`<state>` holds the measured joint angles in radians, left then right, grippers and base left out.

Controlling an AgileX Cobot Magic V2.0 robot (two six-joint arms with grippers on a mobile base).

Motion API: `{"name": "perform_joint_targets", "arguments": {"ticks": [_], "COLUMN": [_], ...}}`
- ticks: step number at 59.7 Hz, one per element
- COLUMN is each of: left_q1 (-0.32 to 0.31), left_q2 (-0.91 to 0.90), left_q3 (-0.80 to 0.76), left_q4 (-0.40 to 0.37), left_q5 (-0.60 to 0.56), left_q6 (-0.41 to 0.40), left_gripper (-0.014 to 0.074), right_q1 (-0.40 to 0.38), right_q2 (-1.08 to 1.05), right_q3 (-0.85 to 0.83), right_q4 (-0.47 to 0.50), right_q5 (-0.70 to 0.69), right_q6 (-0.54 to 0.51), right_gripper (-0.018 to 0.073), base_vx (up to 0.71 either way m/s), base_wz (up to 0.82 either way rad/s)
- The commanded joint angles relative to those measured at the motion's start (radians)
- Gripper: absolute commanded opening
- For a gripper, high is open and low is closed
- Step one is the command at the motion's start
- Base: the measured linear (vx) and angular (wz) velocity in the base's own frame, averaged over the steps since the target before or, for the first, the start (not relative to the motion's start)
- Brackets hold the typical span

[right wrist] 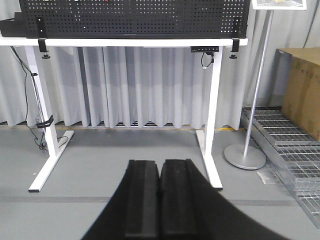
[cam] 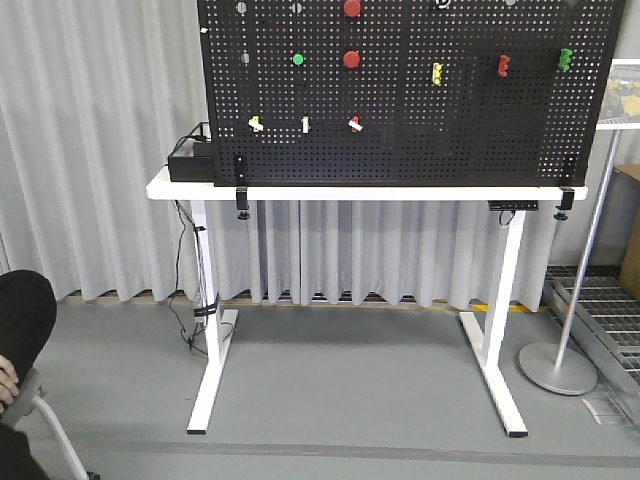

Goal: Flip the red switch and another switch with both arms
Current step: 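Drive the base forward toward the black pegboard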

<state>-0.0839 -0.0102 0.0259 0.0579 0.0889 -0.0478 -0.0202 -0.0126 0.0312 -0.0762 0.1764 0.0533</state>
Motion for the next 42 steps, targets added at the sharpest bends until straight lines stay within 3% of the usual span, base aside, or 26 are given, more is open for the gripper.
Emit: {"name": "perform_joint_targets", "arguments": {"ticks": [1,42], "left_q1": [0.002,0.002], "left_q2": [-0.009,-0.009], "left_q3": [0.02,0.02], "left_q4": [-0.009,-0.009], "left_q5": [-0.079,-0.079], "left_q6": [-0.005,-0.005], "left_gripper": [0.0003,0.0003], "right_q1": [-0.003,-0.003], "right_q2": [-0.006,-0.006], "right_q3": [0.006,0.006], "right_q4": [-0.01,-0.01], "right_q5": [-0.083,-0.082], "right_q6": [-0.005,-0.005], "right_gripper": [-0.0006,-0.0006], "base_vx": [0.0,0.0], "base_wz": [0.0,0.0]}}
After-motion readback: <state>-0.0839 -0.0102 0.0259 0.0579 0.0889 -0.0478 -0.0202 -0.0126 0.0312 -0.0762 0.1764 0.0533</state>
